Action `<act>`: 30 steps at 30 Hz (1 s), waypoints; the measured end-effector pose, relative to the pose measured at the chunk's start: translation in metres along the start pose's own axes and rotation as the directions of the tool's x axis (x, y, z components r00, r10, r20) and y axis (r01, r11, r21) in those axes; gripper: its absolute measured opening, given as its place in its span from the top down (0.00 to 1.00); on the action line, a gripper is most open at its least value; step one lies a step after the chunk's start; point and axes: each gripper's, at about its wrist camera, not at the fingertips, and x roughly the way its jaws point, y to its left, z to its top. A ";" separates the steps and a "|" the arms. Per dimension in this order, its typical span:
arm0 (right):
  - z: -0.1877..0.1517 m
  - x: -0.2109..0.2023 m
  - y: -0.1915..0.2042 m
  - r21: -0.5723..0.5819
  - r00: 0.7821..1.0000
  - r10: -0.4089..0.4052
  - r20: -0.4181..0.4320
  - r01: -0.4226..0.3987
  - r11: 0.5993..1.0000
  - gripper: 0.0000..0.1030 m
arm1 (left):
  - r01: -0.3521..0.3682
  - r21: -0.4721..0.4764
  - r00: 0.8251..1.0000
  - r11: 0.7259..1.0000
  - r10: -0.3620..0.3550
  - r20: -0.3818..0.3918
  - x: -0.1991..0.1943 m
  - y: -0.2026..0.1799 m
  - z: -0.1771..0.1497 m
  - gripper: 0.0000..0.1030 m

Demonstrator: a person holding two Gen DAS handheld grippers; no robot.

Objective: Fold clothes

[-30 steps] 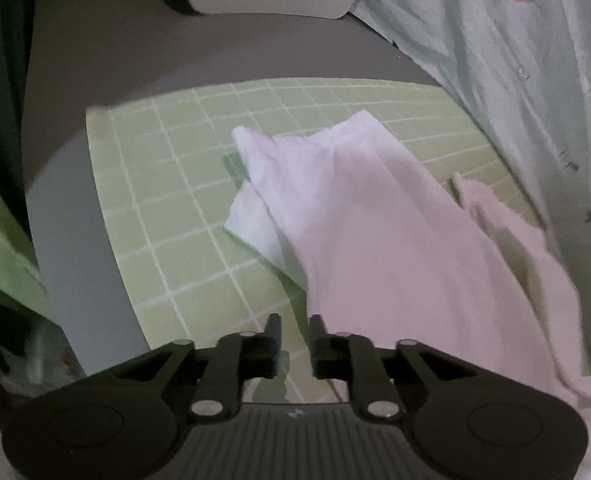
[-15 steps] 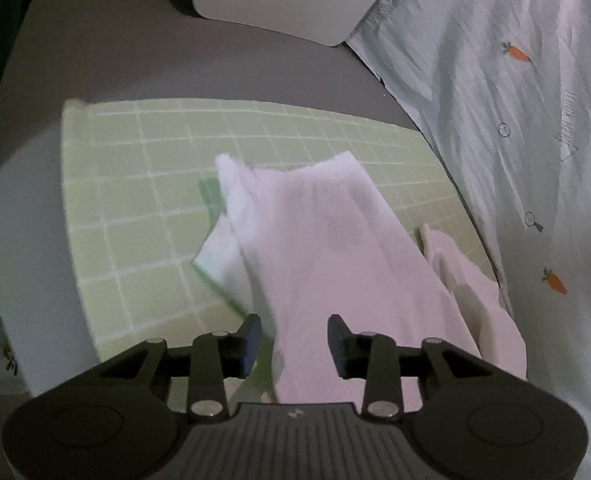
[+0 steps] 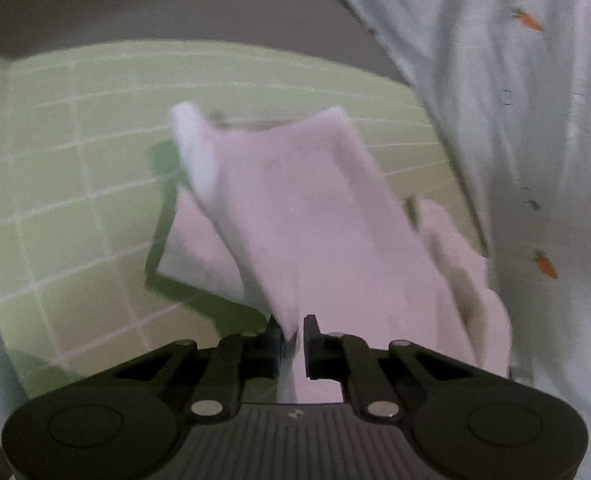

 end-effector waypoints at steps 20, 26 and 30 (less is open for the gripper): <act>-0.014 -0.010 -0.031 0.184 0.998 0.018 0.057 -0.028 0.982 0.48 | 0.089 -0.019 0.989 0.996 -0.086 0.124 -0.017 -0.004 0.039 0.90; -0.013 -0.007 -0.026 0.150 1.000 0.002 0.030 -0.007 0.989 0.46 | 0.001 0.033 0.997 0.999 -0.004 0.078 -0.022 0.001 0.045 0.78; -0.012 -0.004 -0.023 0.134 1.000 0.005 0.024 -0.008 0.991 0.43 | 0.019 -0.038 0.998 0.999 -0.016 0.062 -0.011 0.019 0.040 0.68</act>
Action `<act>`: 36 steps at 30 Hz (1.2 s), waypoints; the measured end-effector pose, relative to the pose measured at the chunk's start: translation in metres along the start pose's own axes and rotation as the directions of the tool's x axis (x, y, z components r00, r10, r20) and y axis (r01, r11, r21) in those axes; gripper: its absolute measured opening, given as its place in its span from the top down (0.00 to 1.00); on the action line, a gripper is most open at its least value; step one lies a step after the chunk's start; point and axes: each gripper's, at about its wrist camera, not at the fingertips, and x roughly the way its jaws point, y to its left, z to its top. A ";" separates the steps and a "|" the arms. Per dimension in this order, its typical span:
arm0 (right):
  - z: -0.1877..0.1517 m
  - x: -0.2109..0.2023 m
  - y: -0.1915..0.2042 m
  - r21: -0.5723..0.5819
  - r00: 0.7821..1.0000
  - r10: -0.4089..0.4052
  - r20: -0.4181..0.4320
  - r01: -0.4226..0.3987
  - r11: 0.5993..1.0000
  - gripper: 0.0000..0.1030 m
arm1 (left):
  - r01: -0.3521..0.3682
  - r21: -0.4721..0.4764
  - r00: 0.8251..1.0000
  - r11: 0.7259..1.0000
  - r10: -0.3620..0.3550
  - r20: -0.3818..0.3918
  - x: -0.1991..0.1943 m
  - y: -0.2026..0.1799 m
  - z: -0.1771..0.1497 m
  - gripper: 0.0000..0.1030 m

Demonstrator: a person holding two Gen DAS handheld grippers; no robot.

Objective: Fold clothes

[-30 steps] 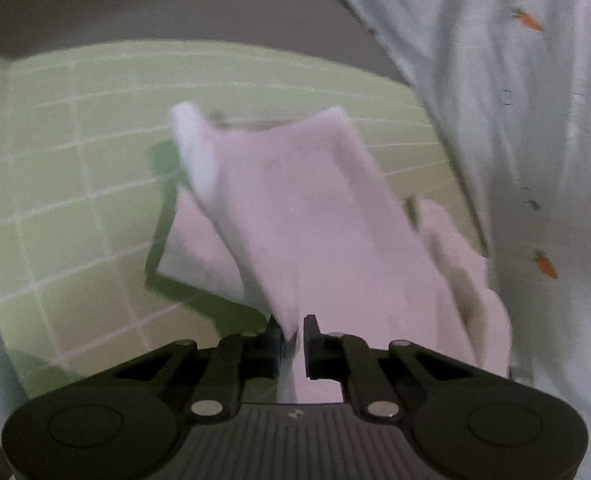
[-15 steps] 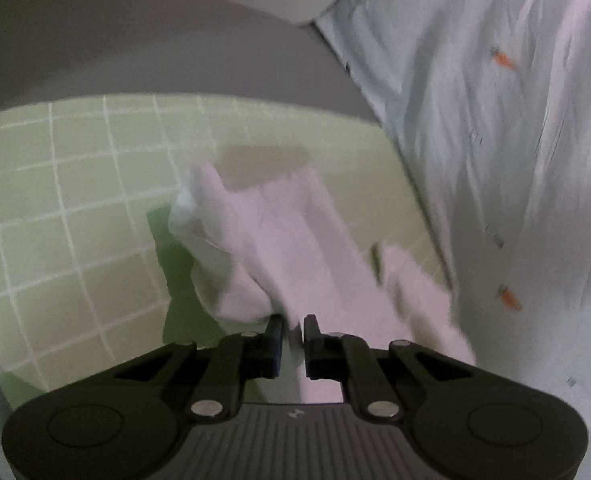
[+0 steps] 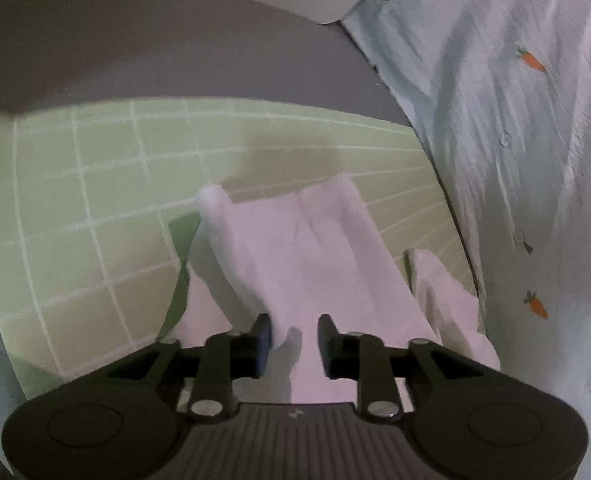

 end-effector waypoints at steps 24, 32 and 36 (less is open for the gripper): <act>0.085 -0.095 0.277 -0.272 0.780 0.615 0.115 -0.571 0.775 0.94 | 0.512 0.401 0.719 0.760 -0.634 0.283 -0.095 -0.269 0.139 0.99; 0.070 -0.152 0.200 -0.274 0.786 0.611 0.097 -0.569 0.775 0.94 | 0.371 0.401 0.793 0.838 -0.511 0.333 -0.151 -0.149 0.101 0.98; 0.046 -0.136 0.122 -0.219 0.900 0.434 0.040 -0.416 0.883 0.94 | 0.087 0.330 0.931 0.940 -0.194 0.309 -0.122 -0.056 0.061 0.98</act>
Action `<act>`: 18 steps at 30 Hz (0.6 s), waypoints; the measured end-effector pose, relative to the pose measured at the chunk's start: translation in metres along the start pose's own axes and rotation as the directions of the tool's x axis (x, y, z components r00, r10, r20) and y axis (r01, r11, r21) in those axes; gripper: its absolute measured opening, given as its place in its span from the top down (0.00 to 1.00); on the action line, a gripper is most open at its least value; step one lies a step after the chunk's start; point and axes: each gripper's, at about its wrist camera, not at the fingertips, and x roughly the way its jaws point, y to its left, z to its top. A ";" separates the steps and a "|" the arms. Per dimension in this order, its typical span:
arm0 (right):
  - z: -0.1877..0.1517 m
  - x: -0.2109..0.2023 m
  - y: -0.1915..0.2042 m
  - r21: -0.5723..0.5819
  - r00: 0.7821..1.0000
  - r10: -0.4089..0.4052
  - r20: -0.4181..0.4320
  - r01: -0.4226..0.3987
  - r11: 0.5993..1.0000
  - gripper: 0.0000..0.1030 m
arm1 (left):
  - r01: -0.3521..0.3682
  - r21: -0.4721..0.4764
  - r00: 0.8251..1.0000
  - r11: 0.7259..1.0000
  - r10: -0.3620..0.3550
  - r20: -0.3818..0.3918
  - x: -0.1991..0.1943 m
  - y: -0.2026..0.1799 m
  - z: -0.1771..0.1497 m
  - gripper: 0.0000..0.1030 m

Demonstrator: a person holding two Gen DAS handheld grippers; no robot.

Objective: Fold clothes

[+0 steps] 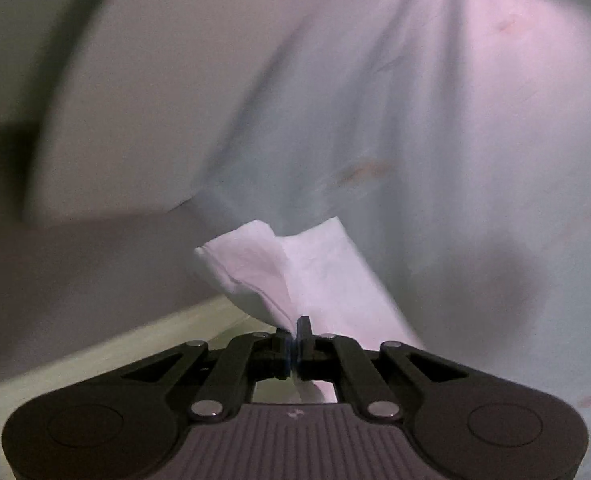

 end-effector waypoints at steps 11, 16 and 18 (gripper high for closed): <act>-0.085 0.011 -0.141 0.116 0.885 -0.383 -0.266 0.423 0.899 0.78 | -0.348 -0.027 0.910 0.937 0.331 -0.249 0.024 0.111 -0.095 0.98; -0.079 0.014 -0.141 0.064 0.863 -0.428 -0.267 0.459 0.886 0.56 | -0.372 -0.008 0.894 0.928 0.356 -0.271 0.028 0.104 -0.089 0.90; -0.076 0.017 -0.136 0.008 0.856 -0.446 -0.260 0.464 0.886 0.52 | -0.373 -0.016 0.896 0.928 0.356 -0.264 0.024 0.095 -0.088 0.88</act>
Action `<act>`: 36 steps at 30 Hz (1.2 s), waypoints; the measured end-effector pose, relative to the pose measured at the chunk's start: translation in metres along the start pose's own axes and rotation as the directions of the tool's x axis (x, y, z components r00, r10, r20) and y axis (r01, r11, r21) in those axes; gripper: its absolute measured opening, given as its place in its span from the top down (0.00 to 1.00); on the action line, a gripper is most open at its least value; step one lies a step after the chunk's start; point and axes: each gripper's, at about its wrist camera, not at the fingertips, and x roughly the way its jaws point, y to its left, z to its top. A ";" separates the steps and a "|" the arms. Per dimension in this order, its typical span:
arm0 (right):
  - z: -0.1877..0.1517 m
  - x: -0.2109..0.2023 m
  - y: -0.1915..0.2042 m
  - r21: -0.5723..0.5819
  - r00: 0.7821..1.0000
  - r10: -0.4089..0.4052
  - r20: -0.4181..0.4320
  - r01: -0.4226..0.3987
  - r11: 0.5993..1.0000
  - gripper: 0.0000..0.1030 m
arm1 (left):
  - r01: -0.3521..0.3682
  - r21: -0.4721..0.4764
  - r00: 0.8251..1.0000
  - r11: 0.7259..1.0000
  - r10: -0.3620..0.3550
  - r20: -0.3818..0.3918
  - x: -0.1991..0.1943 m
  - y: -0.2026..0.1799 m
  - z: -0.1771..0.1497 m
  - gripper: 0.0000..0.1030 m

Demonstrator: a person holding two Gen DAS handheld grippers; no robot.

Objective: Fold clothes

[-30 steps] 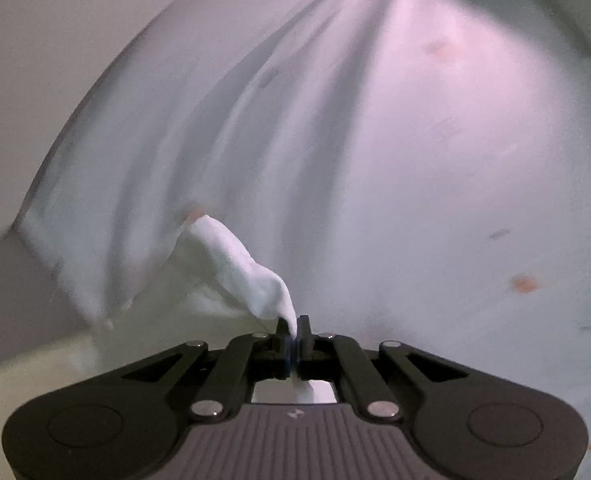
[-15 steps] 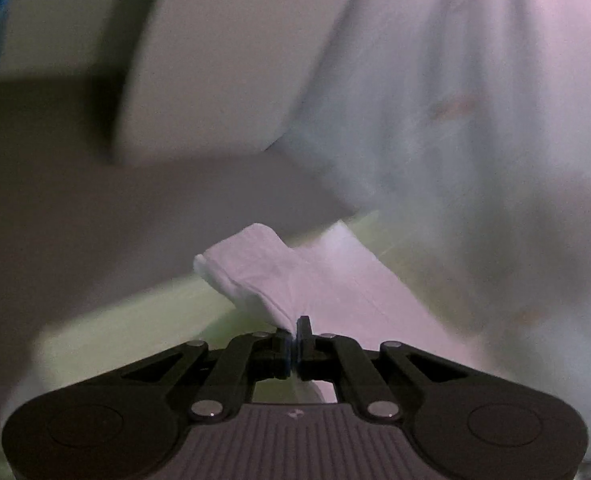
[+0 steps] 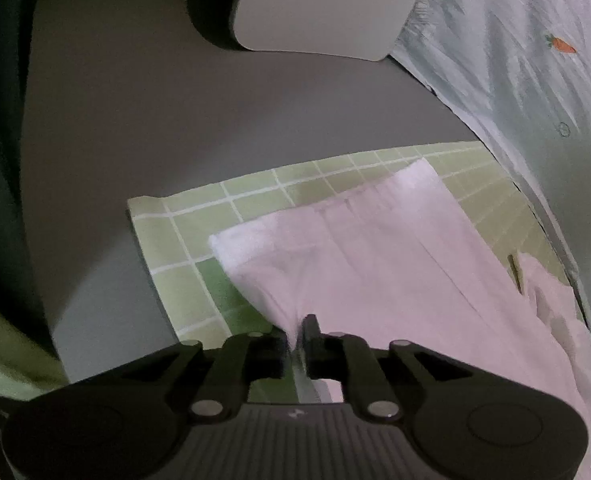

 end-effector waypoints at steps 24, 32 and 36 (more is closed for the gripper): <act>0.031 0.016 0.078 -0.718 0.990 0.056 0.128 0.053 0.694 0.85 | 0.140 0.463 0.989 0.875 -0.106 -0.100 -0.038 -0.176 -0.133 0.32; 0.037 0.059 0.096 -0.838 0.999 0.024 0.034 0.015 0.546 0.57 | 0.231 0.621 0.970 0.749 -0.129 -0.206 -0.026 -0.247 -0.216 0.29; 0.051 0.071 0.089 -0.836 0.999 0.015 -0.032 -0.035 0.547 0.43 | 0.275 0.651 0.952 0.707 -0.107 -0.286 -0.011 -0.269 -0.246 0.29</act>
